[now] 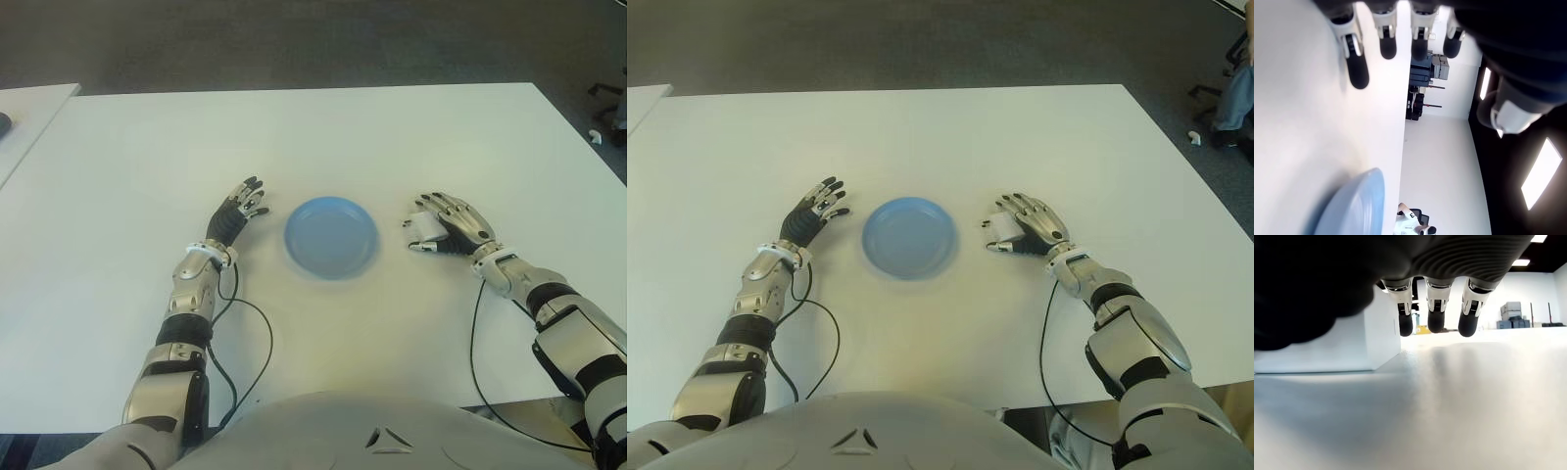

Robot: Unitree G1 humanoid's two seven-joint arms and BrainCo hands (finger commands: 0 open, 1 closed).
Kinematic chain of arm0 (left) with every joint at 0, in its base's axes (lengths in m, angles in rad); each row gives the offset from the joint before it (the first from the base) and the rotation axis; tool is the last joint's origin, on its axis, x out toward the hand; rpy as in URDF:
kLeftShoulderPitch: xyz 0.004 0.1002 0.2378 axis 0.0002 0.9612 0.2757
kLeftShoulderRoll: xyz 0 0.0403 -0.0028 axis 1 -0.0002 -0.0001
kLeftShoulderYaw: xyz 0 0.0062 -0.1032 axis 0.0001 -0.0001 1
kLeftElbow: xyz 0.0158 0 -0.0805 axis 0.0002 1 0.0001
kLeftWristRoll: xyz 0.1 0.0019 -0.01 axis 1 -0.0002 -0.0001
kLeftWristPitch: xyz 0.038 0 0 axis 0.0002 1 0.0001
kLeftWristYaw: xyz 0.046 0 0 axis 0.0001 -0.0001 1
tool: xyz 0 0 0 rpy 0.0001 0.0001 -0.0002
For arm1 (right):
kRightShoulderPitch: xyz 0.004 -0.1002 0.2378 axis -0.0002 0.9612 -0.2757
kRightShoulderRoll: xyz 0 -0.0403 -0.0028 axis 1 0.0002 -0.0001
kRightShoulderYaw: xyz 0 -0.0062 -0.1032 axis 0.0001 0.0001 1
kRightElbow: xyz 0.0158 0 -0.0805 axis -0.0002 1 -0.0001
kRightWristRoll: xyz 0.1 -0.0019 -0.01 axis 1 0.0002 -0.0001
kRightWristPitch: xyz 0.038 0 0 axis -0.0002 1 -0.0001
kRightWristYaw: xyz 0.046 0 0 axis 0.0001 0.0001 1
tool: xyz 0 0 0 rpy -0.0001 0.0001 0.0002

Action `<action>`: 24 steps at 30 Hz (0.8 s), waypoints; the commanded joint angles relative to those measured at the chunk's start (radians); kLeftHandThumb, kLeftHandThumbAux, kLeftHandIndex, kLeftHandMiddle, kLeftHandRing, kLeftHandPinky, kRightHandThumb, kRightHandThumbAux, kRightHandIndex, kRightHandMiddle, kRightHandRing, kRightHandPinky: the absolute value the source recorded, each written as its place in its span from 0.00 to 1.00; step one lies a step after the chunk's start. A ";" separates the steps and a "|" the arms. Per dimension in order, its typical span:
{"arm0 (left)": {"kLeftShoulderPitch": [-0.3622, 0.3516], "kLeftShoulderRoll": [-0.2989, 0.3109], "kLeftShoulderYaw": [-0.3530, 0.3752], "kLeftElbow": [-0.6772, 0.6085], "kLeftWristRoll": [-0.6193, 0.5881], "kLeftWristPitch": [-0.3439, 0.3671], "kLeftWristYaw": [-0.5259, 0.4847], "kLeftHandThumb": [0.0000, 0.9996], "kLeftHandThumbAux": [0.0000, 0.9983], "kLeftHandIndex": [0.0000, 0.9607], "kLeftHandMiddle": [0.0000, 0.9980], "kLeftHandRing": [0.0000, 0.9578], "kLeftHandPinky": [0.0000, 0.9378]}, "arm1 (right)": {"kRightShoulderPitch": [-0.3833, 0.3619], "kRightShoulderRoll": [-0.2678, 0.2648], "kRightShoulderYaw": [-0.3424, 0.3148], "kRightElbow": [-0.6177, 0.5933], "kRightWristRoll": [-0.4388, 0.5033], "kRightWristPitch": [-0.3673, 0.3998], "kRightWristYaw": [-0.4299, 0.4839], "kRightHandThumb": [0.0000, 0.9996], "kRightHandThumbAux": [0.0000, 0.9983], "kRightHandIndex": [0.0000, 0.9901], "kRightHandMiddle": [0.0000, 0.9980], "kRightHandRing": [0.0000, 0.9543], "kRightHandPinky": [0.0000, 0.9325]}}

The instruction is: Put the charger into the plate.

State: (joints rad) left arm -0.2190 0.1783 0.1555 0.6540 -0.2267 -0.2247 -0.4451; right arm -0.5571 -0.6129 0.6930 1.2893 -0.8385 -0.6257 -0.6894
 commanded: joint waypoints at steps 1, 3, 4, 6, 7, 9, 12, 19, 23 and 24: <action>0.021 -0.003 0.002 -0.001 -0.006 0.028 -0.005 0.00 0.55 0.04 0.08 0.04 0.00 | 0.085 0.019 0.012 0.035 -0.006 -0.007 0.078 0.23 0.27 0.00 0.00 0.00 0.00; 0.023 -0.004 0.002 -0.005 -0.006 0.030 -0.005 0.00 0.55 0.04 0.07 0.04 0.00 | 0.087 0.020 0.007 0.034 0.003 -0.014 0.094 0.24 0.27 0.00 0.00 0.00 0.00; 0.023 -0.004 0.002 -0.007 -0.007 0.031 -0.005 0.00 0.55 0.04 0.07 0.04 0.00 | 0.087 0.021 0.005 0.034 0.007 -0.018 0.102 0.24 0.27 0.00 0.00 0.00 0.00; 0.025 -0.004 0.002 -0.011 -0.008 0.034 -0.006 0.00 0.54 0.04 0.07 0.04 0.00 | 0.088 0.023 0.000 0.033 0.016 -0.027 0.122 0.25 0.27 0.00 0.00 0.00 0.00; 0.025 -0.005 0.003 -0.013 -0.009 0.035 -0.006 0.00 0.54 0.04 0.07 0.04 0.00 | 0.088 0.023 -0.004 0.033 0.023 -0.033 0.136 0.26 0.27 0.00 0.00 0.00 0.00; 0.028 -0.005 0.002 -0.018 -0.010 0.037 -0.006 0.00 0.54 0.04 0.07 0.04 0.01 | 0.089 0.023 -0.011 0.032 0.036 -0.044 0.162 0.27 0.28 0.00 0.00 0.00 0.02; 0.030 -0.006 0.002 -0.023 -0.013 0.039 -0.007 0.00 0.54 0.04 0.07 0.04 0.01 | 0.090 0.023 -0.020 0.031 0.053 -0.054 0.194 0.28 0.28 0.00 0.00 0.00 0.04; 0.033 -0.006 0.001 -0.026 -0.019 0.038 -0.012 0.00 0.54 0.04 0.07 0.05 0.00 | 0.091 0.021 -0.025 0.030 0.071 -0.064 0.237 0.30 0.28 0.00 0.00 0.00 0.08; 0.034 -0.006 0.000 -0.027 -0.023 0.037 -0.014 0.00 0.54 0.05 0.08 0.05 0.00 | 0.090 0.020 -0.024 0.029 0.073 -0.067 0.248 0.30 0.29 0.00 0.00 0.00 0.09; 0.034 -0.006 0.000 -0.026 -0.024 0.036 -0.015 0.00 0.55 0.05 0.08 0.05 0.00 | 0.089 0.020 -0.023 0.029 0.072 -0.066 0.250 0.30 0.29 0.00 0.00 0.00 0.09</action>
State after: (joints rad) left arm -0.2077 0.1780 0.1551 0.6258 -0.2475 -0.2054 -0.4483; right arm -0.5482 -0.6143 0.6416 1.2884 -0.7366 -0.6937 -0.5382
